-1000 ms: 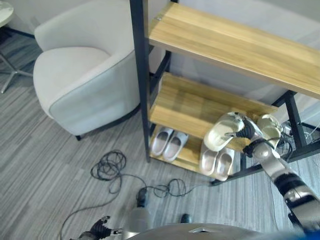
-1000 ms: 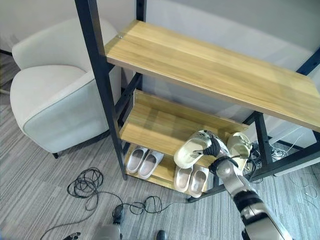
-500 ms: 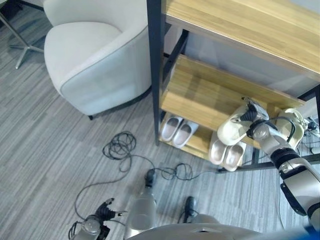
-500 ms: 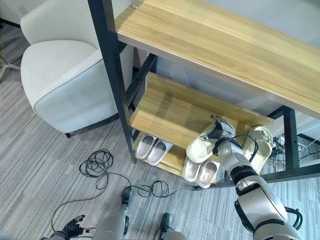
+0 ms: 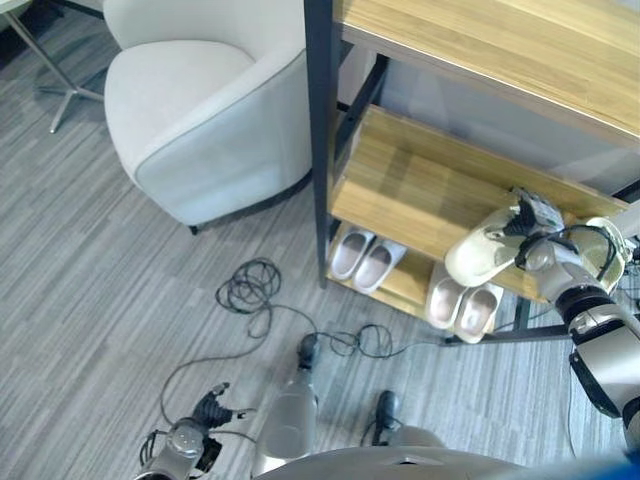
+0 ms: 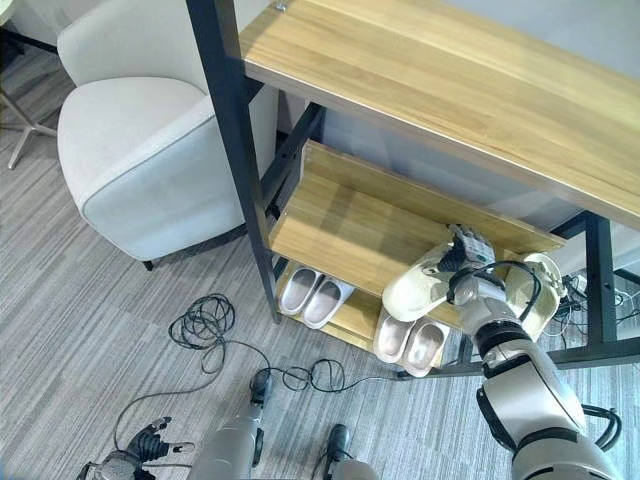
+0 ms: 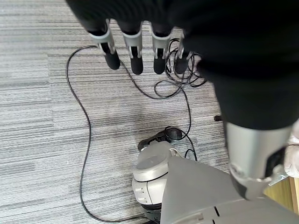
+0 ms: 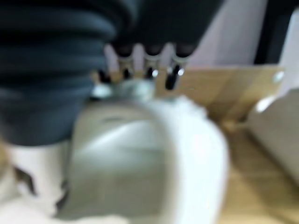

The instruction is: Arrange the slippers neatly on the shoe rack.

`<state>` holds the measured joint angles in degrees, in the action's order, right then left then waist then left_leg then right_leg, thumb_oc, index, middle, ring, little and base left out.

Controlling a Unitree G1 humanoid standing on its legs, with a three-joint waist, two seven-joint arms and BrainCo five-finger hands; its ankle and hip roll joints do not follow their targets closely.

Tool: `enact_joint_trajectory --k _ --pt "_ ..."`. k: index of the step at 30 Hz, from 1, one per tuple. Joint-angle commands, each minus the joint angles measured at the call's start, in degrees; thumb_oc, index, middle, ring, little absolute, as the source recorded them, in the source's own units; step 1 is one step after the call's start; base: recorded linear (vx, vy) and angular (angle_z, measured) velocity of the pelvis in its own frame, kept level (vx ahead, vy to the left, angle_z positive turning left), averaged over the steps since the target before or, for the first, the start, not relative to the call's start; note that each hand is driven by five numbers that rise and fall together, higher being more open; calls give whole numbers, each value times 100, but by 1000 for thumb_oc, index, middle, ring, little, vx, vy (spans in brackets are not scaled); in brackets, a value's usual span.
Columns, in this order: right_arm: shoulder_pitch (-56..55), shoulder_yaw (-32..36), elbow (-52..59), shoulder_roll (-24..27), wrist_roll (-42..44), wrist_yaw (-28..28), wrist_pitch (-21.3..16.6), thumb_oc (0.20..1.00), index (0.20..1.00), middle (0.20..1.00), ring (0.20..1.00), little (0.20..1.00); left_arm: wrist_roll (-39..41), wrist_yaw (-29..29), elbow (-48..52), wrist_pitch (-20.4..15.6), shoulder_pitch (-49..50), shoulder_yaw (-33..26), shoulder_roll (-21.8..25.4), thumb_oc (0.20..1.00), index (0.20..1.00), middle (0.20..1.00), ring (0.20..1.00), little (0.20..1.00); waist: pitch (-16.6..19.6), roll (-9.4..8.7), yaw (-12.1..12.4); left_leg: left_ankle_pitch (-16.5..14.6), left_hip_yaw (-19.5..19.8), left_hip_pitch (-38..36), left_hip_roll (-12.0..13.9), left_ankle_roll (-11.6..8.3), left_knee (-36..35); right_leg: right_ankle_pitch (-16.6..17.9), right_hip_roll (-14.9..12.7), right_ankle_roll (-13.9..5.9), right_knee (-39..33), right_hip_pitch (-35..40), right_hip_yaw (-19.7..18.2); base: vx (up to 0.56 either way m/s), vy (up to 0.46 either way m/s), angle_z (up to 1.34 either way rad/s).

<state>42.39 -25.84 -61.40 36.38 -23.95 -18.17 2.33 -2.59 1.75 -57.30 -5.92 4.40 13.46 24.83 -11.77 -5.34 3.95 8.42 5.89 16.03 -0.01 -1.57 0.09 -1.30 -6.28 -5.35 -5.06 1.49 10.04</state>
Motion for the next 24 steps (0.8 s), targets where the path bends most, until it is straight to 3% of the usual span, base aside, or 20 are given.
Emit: enact_joint_trajectory --k 1,10,11,16,19,24 --pt "185 -249 -112 655 -161 -198 101 1000 1000 1000 1000 1000 132 97 -96 -137 3 430 30 1000 1000 1000 1000 1000 232 177 54 -1077 136 -431 -63 101 283 -251 -140 -32 939 -567 -5 0 0 0" --pt "-70 -57 84 650 112 -231 -29 1000 1000 1000 1000 1000 137 115 -279 -114 -36 407 -48 1000 1000 1000 1000 1000 327 192 12 -1077 154 -545 -54 94 239 -296 -121 -10 929 -449 34 4 0 0" --pt "-291 76 620 590 307 -255 -207 1000 1000 1000 1000 1000 88 132 -338 -111 -31 376 -94 1000 1000 1000 1000 1000 378 186 -13 -1089 147 -629 -48 96 202 -313 -110 -4 917 -396 37 44 1 2" --pt "-549 162 1398 597 340 -131 -334 1000 1000 1000 1000 1000 62 130 -411 -95 -22 308 -119 1000 1000 1000 1000 1000 446 165 -27 -1095 148 -738 -37 98 138 -329 -105 3 892 -312 49 23 1 0" --pt "-1160 587 2383 639 368 -1 -404 1000 1000 1000 1000 1000 -221 274 -903 -8 -77 198 -352 1000 1000 1000 1000 1000 492 106 -45 -1127 178 -826 -42 97 105 -362 -93 10 899 -237 87 15 -11 3" --pt "-1481 785 2638 579 613 173 -458 1000 1000 1000 1000 1000 -297 259 -1013 29 -76 175 -334 1000 1000 1000 1000 1000 547 50 -12 -1141 212 -883 -49 93 96 -396 -91 17 913 -153 125 12 -6 5"
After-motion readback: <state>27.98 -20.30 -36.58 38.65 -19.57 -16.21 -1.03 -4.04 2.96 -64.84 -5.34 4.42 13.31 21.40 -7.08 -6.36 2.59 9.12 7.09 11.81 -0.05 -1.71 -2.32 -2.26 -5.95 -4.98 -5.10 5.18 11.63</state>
